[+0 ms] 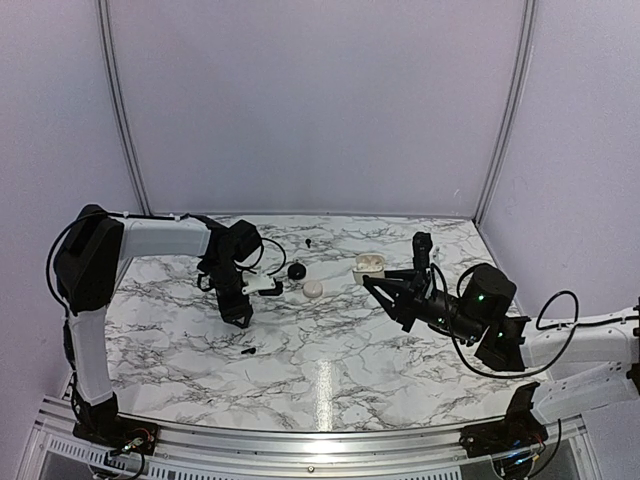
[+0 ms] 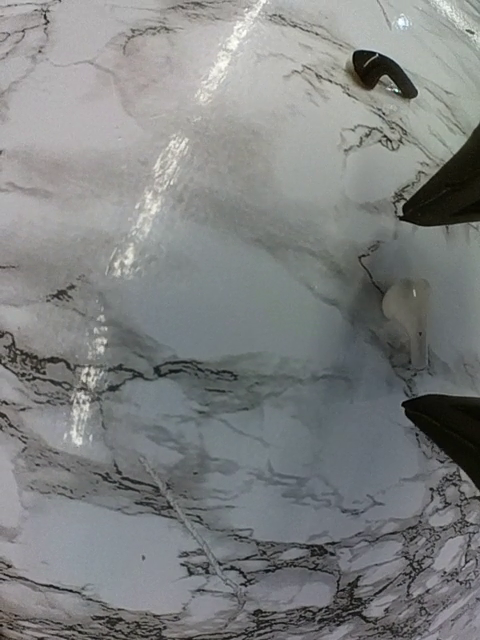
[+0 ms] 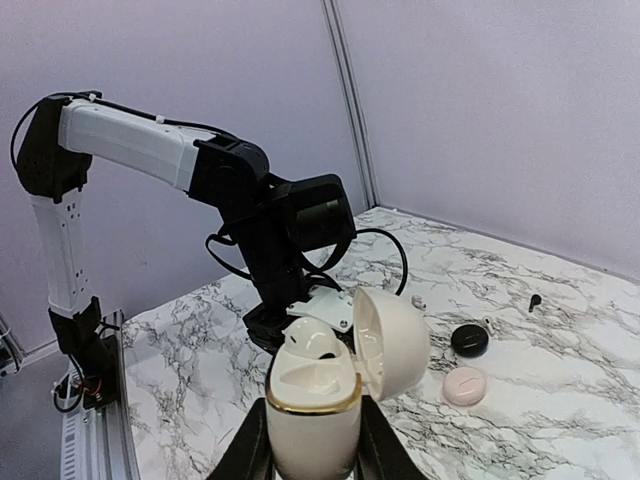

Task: Insert the wireless bluetooth earbuds into the charging case
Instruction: Pick up the right earbud from the center of the board, then insert the right earbud into the right side groove of the charging case.

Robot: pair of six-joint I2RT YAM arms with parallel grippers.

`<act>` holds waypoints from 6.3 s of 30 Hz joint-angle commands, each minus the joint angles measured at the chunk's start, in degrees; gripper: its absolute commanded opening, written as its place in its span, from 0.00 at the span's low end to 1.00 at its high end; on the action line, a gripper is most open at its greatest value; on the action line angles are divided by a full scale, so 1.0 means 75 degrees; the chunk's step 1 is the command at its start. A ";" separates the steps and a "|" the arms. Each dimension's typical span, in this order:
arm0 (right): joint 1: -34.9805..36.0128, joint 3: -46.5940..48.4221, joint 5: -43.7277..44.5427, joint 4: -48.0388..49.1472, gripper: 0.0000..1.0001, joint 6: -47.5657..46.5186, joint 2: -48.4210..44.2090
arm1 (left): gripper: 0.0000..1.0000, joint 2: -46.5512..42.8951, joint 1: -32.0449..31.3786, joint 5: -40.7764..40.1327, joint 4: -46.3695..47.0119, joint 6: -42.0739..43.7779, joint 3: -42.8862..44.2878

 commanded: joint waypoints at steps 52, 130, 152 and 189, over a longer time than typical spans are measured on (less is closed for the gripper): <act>-0.0066 0.0159 -0.0061 0.0307 0.00 0.0171 0.0035 | 0.32 0.1451 -0.0478 -0.1513 -0.1797 -0.1731 0.1946; 0.0996 0.0632 -0.0311 0.2627 0.00 -0.1939 0.0968 | 0.08 -0.4423 -0.4925 -0.1034 0.7979 -0.2799 -0.1447; 0.1120 0.0814 -0.0435 0.3550 0.00 -0.1357 0.1504 | 0.08 -0.4151 -0.4954 -0.1379 0.8001 -0.2613 -0.1349; 0.1149 0.0873 -0.1181 0.3937 0.00 -0.1360 0.1162 | 0.16 -0.4093 -0.4936 -0.1291 0.7049 -0.2801 -0.1364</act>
